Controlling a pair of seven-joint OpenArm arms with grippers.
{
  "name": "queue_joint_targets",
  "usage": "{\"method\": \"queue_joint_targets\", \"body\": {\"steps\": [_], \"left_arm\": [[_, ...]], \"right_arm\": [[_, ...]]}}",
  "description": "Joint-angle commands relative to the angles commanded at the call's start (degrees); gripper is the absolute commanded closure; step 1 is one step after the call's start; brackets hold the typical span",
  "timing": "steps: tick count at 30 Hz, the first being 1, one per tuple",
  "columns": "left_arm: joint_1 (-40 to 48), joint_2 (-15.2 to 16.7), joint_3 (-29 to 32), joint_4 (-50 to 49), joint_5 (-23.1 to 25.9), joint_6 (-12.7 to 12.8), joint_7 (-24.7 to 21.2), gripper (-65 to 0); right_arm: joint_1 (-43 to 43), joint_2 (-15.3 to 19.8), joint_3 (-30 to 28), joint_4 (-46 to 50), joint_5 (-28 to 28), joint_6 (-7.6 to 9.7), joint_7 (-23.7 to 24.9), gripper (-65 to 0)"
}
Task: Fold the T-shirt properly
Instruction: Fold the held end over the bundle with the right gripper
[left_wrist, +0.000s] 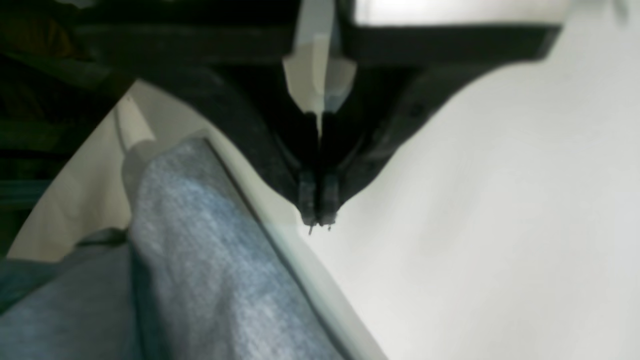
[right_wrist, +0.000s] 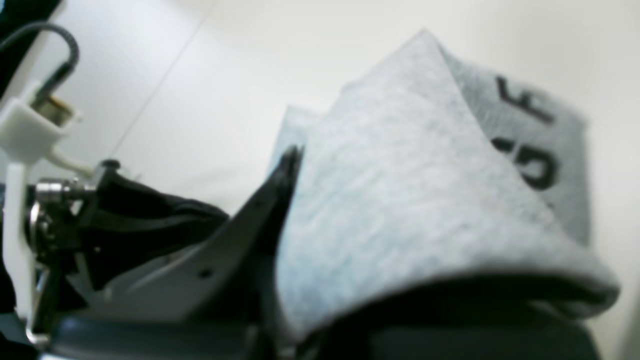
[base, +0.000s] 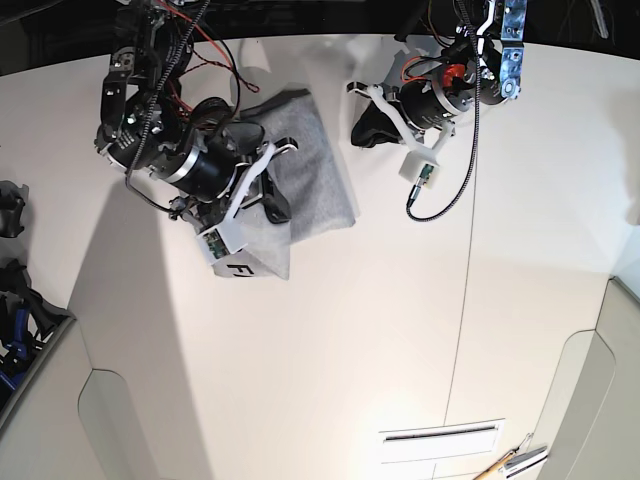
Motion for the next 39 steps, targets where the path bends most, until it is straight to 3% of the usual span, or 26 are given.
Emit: {"method": "queue_joint_targets", "body": {"steps": [2, 3, 4, 6, 16, 20, 23, 26, 28, 30, 32, 35, 39], "left_arm": [[0.0, 0.0, 0.0, 0.0, -2.1, -0.2, 0.4, 0.0], [0.0, 0.0, -0.1, 0.0, -3.3, -0.7, 1.1, 0.0], [0.0, 0.0, -0.4, 0.0, -5.0, -2.0, 2.3, 0.0], [0.0, 0.0, -1.6, 0.0, -9.8, -4.7, 5.4, 0.0], [0.2, 0.0, -17.7, 0.4, -22.6, -4.8, 13.9, 0.0], [0.3, -0.1, -20.4, 0.4, -26.2, -4.8, 15.5, 0.0], [0.3, -0.4, -20.4, 0.4, -26.5, -4.8, 15.4, 0.0], [0.4, -1.9, -20.4, 1.3, -30.0, -4.8, 17.5, 0.0], [0.5, -1.9, -20.3, 4.5, -33.0, -4.8, 21.0, 0.0], [1.1, -1.9, -20.3, 8.7, -33.7, -4.8, 21.1, 0.0], [1.5, -1.9, -20.2, 13.0, -33.6, -4.8, 21.0, 0.0], [1.5, -1.9, -18.1, 17.3, -32.9, -4.8, 21.1, 0.0], [1.5, -1.9, -8.9, 17.7, -28.8, -4.8, 20.5, 0.0]], "right_arm": [[0.0, 0.0, -2.6, -1.8, -3.0, -0.11, 2.4, -29.7], [0.0, 0.0, -4.0, -2.6, -5.1, -0.11, 3.8, -36.1], [0.0, 0.0, -5.5, -3.0, -6.8, -0.11, 4.5, -37.8], [0.5, 0.0, -8.0, -3.0, -8.4, -0.13, 4.5, -37.7], [6.2, 0.0, -13.4, -3.0, -6.9, -0.11, 4.3, -37.7], [7.6, -0.7, -15.5, -3.0, -8.3, -0.17, 4.3, -37.7], [7.6, -0.8, -15.1, -3.0, -11.5, -2.60, 4.6, -37.5], [7.6, -0.7, -12.9, -2.9, -17.5, -6.36, 6.1, -37.5], [7.6, 0.4, -10.3, -2.9, -18.7, -9.44, 7.3, -31.6], [7.6, 1.9, -7.1, -2.9, -18.7, -12.04, 8.5, -16.8], [7.7, 2.9, -3.8, -2.9, -18.7, -13.22, 10.4, -1.3], [9.3, 3.0, 1.4, -2.9, -18.6, -13.25, 10.7, 0.0], [11.6, 3.0, 6.4, -3.3, -15.8, -13.20, 10.7, 0.0]]}}
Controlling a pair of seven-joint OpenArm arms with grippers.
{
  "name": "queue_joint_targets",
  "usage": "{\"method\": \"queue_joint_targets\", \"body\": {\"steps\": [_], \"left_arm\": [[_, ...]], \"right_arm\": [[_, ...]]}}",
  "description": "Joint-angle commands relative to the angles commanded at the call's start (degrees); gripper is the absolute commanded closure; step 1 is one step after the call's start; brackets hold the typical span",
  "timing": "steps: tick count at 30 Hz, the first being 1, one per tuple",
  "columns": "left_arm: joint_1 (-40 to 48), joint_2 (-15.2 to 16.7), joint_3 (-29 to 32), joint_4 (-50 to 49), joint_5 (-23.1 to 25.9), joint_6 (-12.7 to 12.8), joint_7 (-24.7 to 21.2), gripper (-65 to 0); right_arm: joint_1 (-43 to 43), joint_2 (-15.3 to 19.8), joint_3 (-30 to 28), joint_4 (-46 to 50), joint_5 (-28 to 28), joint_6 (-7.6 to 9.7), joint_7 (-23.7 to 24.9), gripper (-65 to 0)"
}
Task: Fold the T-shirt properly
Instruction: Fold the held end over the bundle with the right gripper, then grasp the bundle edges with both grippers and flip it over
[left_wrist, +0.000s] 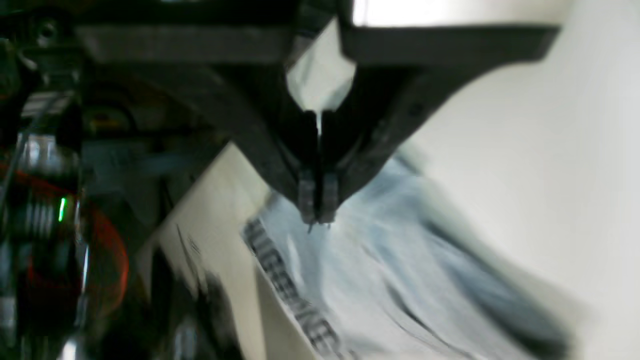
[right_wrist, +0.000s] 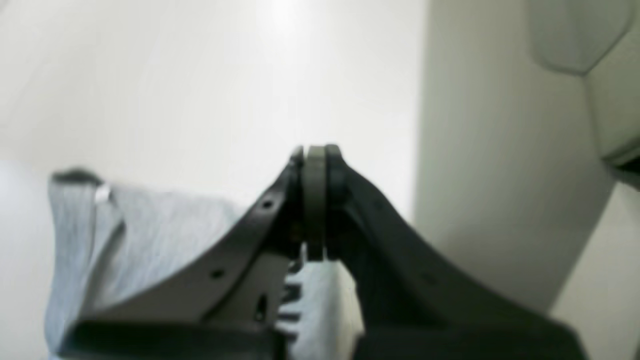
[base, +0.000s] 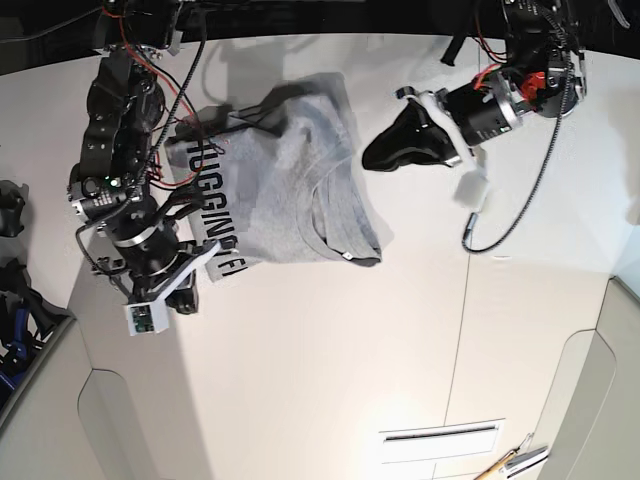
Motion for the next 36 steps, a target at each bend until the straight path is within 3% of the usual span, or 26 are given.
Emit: {"method": "queue_joint_targets", "body": {"steps": [3, 4, 7, 10, 14, 18, 26, 30, 36], "left_arm": [[0.0, 0.0, 8.0, 0.0, 4.9, 0.0, -3.5, 0.0], [0.0, 0.0, 10.3, 0.0, 7.1, 0.0, -5.4, 0.0], [0.0, 0.0, 16.1, -0.6, 13.0, 0.0, -10.3, 0.0], [-0.1, 0.0, 19.4, -1.8, 17.2, 0.0, -14.4, 0.0], [-0.1, 2.3, 20.0, -4.2, 17.7, 0.0, -15.2, 0.0], [-1.8, 5.7, 20.0, -10.2, 19.3, 0.0, -15.2, 0.0], [-4.6, 5.8, 20.0, -19.6, 20.0, 0.0, -15.0, 0.0], [-5.3, 5.7, 19.9, -19.7, 24.3, 0.0, -15.0, 0.0], [-8.2, 5.6, 15.8, -19.8, 31.5, 0.8, -15.2, 0.0]], "right_arm": [[1.5, 0.0, 0.7, -3.2, 2.4, 0.07, 0.1, 0.0], [2.2, 0.0, 0.7, -5.0, 2.9, 0.57, 0.1, 0.0], [4.2, 0.0, 0.6, -12.0, 4.5, 4.39, 2.1, 0.0], [6.3, 0.0, 0.6, -18.9, 4.7, 4.74, 3.4, 0.0], [7.6, 0.7, 0.6, -23.9, 4.9, 5.09, 4.1, 0.0], [7.5, 2.8, 0.6, -25.2, 5.2, 7.82, 4.3, 0.0], [6.3, 6.8, 0.6, -25.2, 7.1, 8.81, 3.6, 0.0], [4.8, 6.8, 0.6, -25.2, 10.2, 11.50, 2.8, 0.0], [-0.2, 6.8, 0.6, -25.2, 13.9, 14.10, 2.3, 0.0]]}}
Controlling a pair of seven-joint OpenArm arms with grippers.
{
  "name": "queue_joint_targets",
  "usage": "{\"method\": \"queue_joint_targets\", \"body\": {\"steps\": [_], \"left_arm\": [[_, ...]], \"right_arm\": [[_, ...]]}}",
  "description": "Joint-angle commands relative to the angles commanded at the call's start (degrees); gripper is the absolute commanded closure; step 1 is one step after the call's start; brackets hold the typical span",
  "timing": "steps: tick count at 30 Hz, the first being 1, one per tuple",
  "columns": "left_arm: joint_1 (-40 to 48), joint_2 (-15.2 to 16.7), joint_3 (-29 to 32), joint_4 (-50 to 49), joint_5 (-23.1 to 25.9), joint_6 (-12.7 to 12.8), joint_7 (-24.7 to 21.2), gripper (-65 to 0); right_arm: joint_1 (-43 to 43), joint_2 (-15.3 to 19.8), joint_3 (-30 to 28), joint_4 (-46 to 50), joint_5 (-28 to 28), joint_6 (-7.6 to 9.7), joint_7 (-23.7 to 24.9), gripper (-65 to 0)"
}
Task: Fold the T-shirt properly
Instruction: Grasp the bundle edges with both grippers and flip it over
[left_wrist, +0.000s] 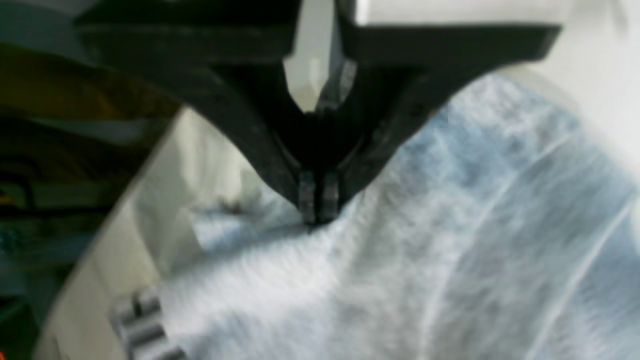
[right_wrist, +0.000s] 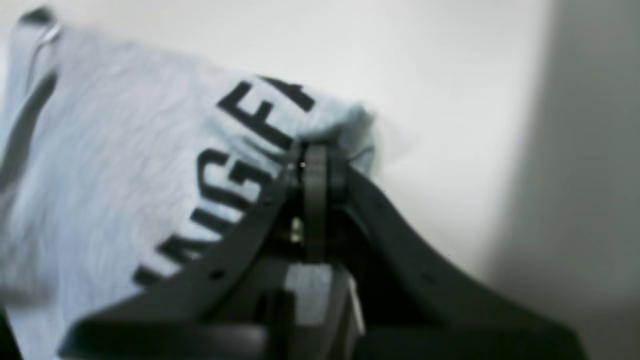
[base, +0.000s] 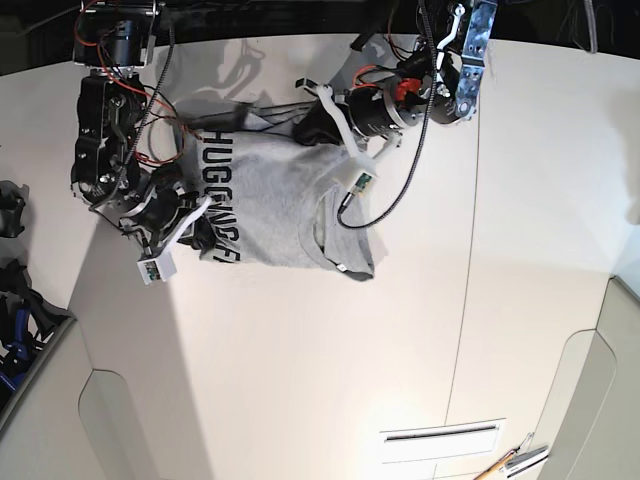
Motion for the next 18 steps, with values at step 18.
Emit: {"method": "queue_joint_targets", "body": {"steps": [18], "left_arm": [[-16.1, -5.1, -8.2, -8.2, -1.7, 0.7, -1.9, 0.0]], "right_arm": [[-11.1, -5.1, 0.2, 8.3, 16.2, 4.17, -6.2, 0.0]]}}
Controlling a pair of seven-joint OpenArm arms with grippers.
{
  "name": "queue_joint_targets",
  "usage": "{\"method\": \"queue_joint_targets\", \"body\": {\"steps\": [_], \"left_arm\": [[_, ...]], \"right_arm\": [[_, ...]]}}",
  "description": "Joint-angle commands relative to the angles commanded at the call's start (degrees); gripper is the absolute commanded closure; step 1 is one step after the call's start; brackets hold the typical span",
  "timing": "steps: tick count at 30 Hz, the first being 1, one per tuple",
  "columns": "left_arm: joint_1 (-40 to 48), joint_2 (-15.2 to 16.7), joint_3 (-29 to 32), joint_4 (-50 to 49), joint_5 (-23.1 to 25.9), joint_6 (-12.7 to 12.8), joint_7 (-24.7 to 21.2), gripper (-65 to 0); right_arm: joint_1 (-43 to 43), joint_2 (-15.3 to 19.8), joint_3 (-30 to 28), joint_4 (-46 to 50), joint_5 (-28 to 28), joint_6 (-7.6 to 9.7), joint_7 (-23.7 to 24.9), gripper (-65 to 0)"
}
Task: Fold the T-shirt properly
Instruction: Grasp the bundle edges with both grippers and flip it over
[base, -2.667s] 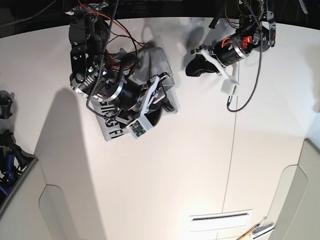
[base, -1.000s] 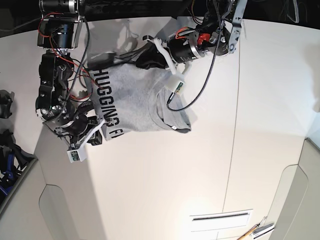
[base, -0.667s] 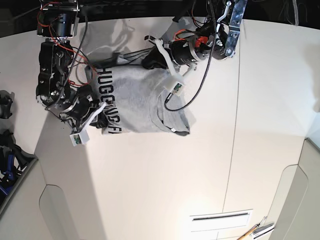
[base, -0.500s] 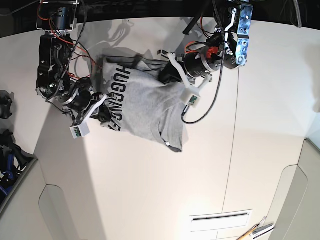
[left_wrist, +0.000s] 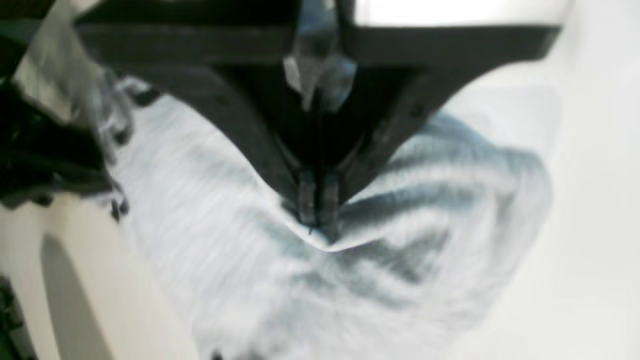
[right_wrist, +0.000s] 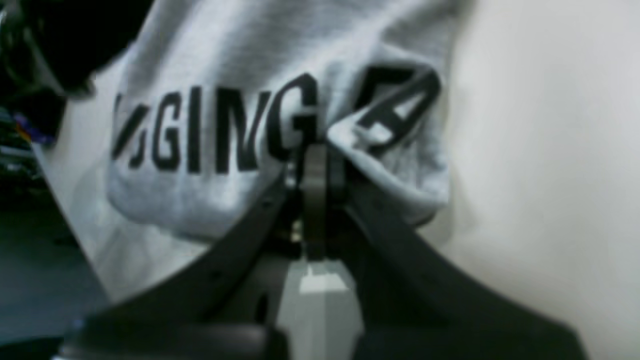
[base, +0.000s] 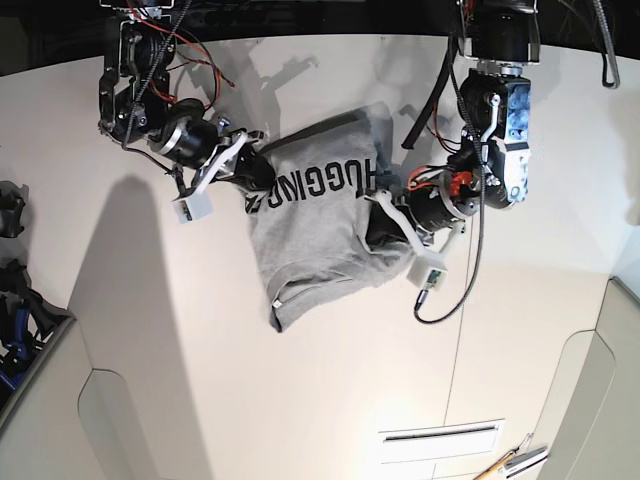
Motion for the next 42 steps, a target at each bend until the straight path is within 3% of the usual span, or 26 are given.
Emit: {"method": "queue_joint_targets", "body": {"steps": [6, 11, 14, 20, 27, 35, 42], "left_arm": [[0.8, -7.5, 0.0, 5.7, -9.3, -1.0, 4.3, 0.0], [3.9, -8.6, 0.0, 7.3, -9.3, -1.2, 4.7, 0.0], [5.5, -8.6, 0.0, 7.3, -6.2, -1.2, 3.4, 0.0], [5.9, -8.2, 0.0, 5.9, -1.4, -1.2, -2.0, 0.0], [5.9, -6.0, 0.1, 1.1, -0.2, -1.2, -2.6, 0.0], [5.8, -6.0, 0.1, 1.0, -0.3, -1.2, -2.6, 0.0], [5.9, -6.4, 0.0, 1.8, -0.8, -1.2, -0.5, 0.0]], "right_arm": [[2.9, 0.0, 0.0, 4.1, -7.5, -0.94, 1.2, 0.0], [4.5, 0.0, 0.9, 4.0, -14.1, -2.43, 4.5, 0.0], [4.5, 0.2, 0.9, 3.4, -16.7, -2.75, 6.0, 0.0], [4.1, 0.1, 0.4, -3.2, -15.8, -2.56, 6.1, 0.0], [0.9, -0.2, -0.7, -4.2, -8.6, -1.05, 3.6, 0.0], [-4.3, -0.2, -5.1, -1.7, -6.8, -1.05, 3.6, 0.0], [-5.6, -0.2, -5.3, 3.6, -7.2, -1.09, 1.4, 0.0]]}}
